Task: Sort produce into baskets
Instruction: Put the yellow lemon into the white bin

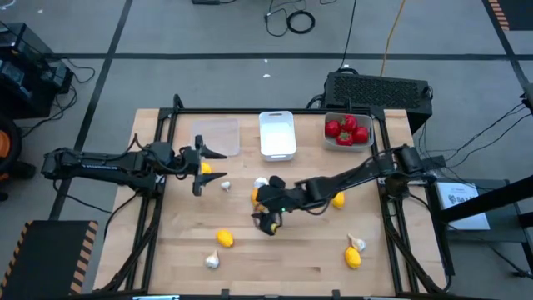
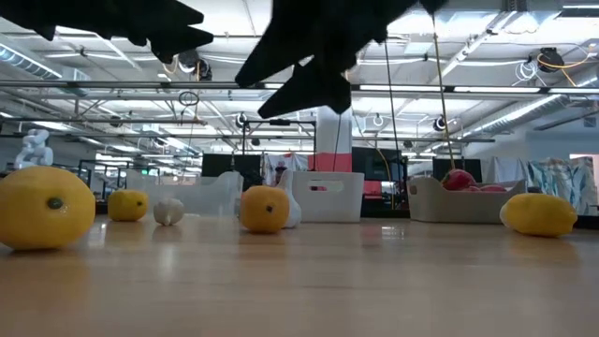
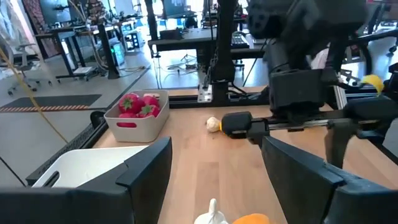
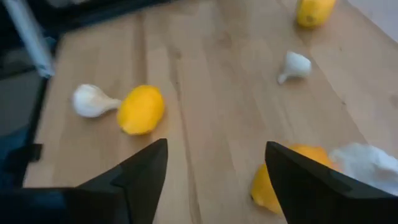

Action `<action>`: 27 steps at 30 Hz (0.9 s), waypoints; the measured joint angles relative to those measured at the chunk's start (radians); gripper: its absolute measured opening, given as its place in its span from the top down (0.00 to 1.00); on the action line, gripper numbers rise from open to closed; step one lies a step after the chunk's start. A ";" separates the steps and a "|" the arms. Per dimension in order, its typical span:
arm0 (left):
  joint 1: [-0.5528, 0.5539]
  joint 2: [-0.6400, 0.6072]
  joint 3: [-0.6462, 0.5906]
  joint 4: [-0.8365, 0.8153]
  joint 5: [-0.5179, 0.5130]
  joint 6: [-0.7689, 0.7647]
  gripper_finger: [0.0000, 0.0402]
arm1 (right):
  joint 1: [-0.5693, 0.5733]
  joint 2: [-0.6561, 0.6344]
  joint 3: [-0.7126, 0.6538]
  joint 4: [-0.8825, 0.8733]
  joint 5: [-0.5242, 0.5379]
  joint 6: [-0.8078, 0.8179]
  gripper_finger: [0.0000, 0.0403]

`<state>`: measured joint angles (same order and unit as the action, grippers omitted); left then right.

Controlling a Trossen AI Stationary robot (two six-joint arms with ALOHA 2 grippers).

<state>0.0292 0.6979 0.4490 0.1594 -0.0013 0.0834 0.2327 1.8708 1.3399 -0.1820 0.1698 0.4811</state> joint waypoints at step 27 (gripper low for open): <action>0.002 0.000 0.000 0.007 -0.001 0.002 0.36 | -0.018 0.290 0.325 -0.460 0.270 0.446 0.32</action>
<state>0.0307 0.6979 0.4492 0.1665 -0.0021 0.0853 0.2142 2.1605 1.6653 -0.6418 0.4400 0.9272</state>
